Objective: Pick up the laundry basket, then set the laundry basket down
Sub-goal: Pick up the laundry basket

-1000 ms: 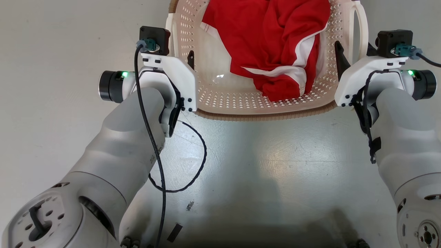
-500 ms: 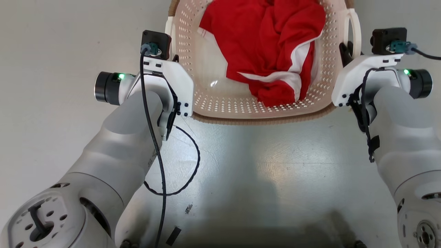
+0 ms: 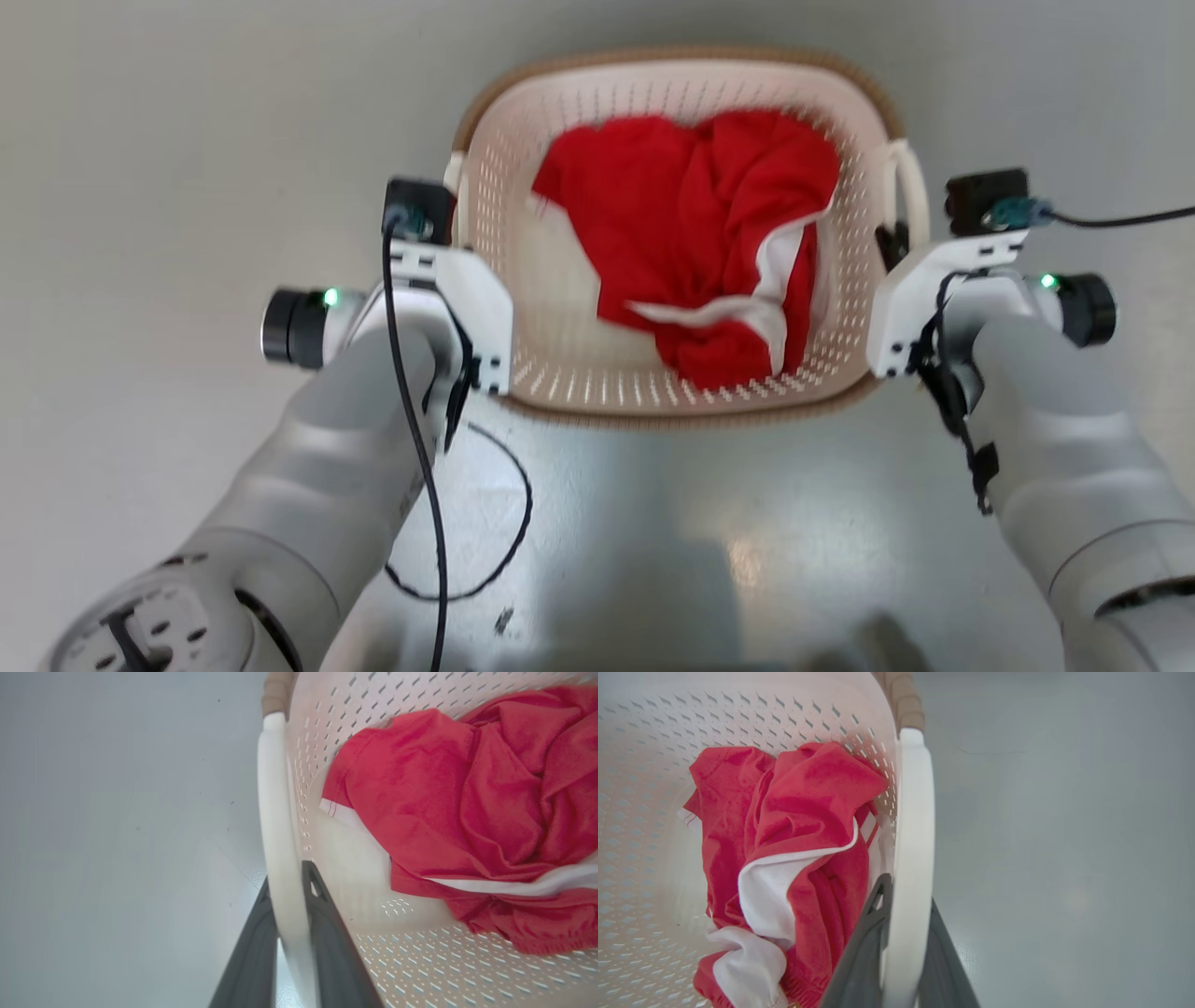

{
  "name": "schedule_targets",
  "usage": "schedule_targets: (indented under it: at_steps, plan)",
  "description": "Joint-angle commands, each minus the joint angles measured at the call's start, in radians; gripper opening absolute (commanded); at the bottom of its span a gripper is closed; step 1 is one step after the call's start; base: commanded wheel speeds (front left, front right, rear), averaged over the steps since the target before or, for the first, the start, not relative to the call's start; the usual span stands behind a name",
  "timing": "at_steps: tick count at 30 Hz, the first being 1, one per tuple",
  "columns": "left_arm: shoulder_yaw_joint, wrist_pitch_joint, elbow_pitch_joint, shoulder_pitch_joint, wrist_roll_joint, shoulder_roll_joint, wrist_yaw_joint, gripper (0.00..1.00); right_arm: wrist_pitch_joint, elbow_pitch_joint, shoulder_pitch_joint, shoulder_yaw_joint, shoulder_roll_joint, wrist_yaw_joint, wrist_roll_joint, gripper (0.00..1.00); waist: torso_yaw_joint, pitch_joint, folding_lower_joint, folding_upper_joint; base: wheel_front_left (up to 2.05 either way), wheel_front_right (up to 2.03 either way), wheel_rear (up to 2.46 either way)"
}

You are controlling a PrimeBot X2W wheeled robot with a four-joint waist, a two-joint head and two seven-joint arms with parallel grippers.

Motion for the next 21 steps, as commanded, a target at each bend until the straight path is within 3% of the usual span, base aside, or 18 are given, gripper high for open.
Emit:
schedule_targets:
  at_steps: [1,11,21]
  plan:
    - [0.002,-0.008,0.002,0.019,0.001,0.013,-0.003,0.00,0.014,-0.018,0.057,0.060,0.026,0.007,0.030,0.00,-0.021,-0.061,0.0000,0.0000,0.00,0.00,0.00]
    - [-0.004,-0.005,0.056,0.207,-0.022,0.023,-0.028,0.00,0.127,-0.159,0.252,0.358,0.026,0.007,0.242,0.00,-0.110,-0.319,0.0000,0.0000,0.00,0.00,0.00]
    - [-0.008,0.021,0.066,0.331,-0.038,0.017,-0.035,0.00,0.196,-0.188,0.389,0.457,0.026,0.007,0.332,0.00,-0.166,-0.512,0.0000,0.0000,0.00,0.00,0.00]
